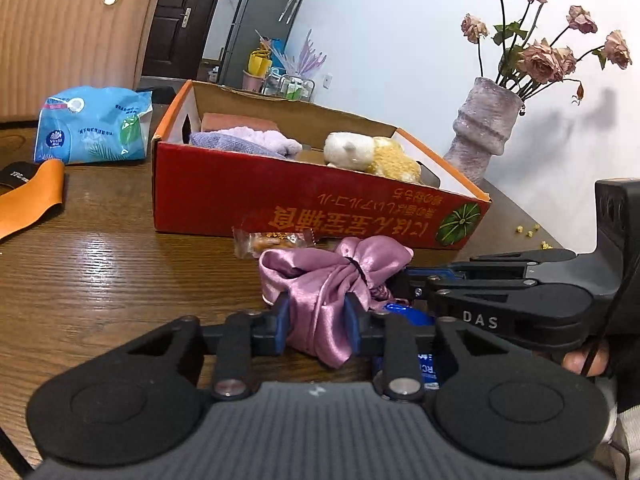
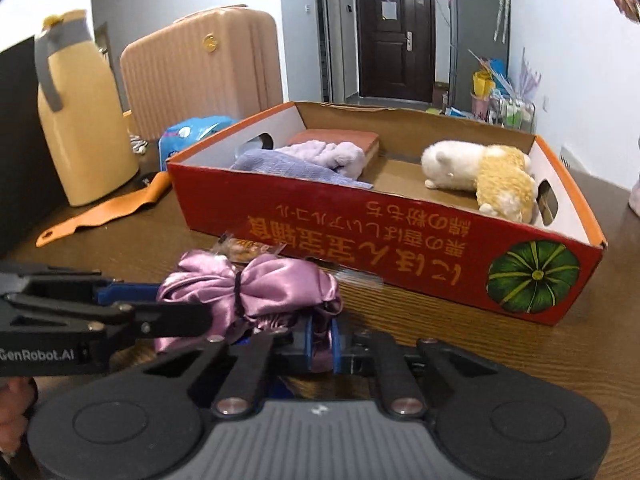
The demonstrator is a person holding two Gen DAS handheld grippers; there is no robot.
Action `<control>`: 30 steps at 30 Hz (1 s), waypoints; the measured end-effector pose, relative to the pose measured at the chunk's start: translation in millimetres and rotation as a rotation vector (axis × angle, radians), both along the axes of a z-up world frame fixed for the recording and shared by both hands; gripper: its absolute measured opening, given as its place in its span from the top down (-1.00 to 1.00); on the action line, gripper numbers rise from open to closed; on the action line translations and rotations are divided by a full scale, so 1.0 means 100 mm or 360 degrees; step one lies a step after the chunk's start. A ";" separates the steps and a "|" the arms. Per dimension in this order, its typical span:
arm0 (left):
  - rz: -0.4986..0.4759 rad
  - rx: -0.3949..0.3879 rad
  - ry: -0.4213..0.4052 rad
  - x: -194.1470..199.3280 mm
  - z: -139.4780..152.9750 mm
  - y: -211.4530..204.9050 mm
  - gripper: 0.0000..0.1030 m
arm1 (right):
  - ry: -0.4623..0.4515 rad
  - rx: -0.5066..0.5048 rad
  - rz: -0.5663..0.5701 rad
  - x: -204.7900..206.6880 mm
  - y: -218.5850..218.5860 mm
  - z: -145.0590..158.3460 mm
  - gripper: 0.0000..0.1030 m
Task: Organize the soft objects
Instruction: 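Close both grippers on the pink satin scrunchie and lift it, then carry the scrunchie into the box beside the plush toy and release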
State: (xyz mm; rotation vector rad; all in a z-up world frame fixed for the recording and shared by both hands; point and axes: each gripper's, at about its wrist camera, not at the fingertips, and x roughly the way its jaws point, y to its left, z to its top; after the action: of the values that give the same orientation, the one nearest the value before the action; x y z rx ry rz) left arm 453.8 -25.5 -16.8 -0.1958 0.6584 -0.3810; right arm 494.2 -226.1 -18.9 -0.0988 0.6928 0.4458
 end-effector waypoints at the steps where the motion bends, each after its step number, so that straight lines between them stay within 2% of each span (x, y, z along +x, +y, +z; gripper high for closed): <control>1: 0.0005 0.0016 -0.0009 -0.02 0.04 -0.02 0.60 | -0.0014 0.0012 0.0005 -0.02 0.00 0.03 0.91; 3: 0.0014 0.0026 -0.0065 -0.13 0.17 -0.04 0.61 | -0.0051 0.0056 -0.0009 -0.12 -0.06 0.15 0.93; 6: 0.0001 0.0011 -0.0207 -0.43 0.46 -0.07 0.61 | -0.0196 0.0121 -0.0025 -0.42 -0.16 0.48 0.93; 9: -0.0016 -0.0006 -0.0342 -0.83 0.75 -0.12 0.61 | -0.0340 0.0148 -0.0029 -0.84 -0.25 0.79 0.93; 12: -0.0042 -0.0051 -0.0415 -1.25 0.93 -0.17 0.61 | -0.0421 0.0208 -0.0051 -1.37 -0.36 0.97 0.93; 15: -0.0066 -0.0106 -0.0400 -1.68 0.95 -0.22 0.61 | -0.0433 0.0269 -0.0090 -1.89 -0.48 0.96 0.93; 19: -0.0114 -0.0113 -0.0358 -2.13 0.89 -0.32 0.61 | -0.0354 0.0409 -0.0172 -2.42 -0.68 0.82 0.93; 25: -0.0165 -0.0085 -0.0364 -2.35 0.87 -0.47 0.61 | -0.0375 0.0406 -0.0236 -2.70 -0.82 0.81 0.93; 30: -0.0190 -0.0076 -0.0403 -2.40 0.91 -0.56 0.61 | -0.0406 0.0425 -0.0267 -2.74 -0.88 0.82 0.93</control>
State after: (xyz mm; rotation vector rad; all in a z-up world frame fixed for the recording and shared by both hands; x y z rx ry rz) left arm 213.8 -81.7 74.5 -0.1510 0.4128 -0.5268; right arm 220.7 -313.8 63.5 0.1517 0.3826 0.3532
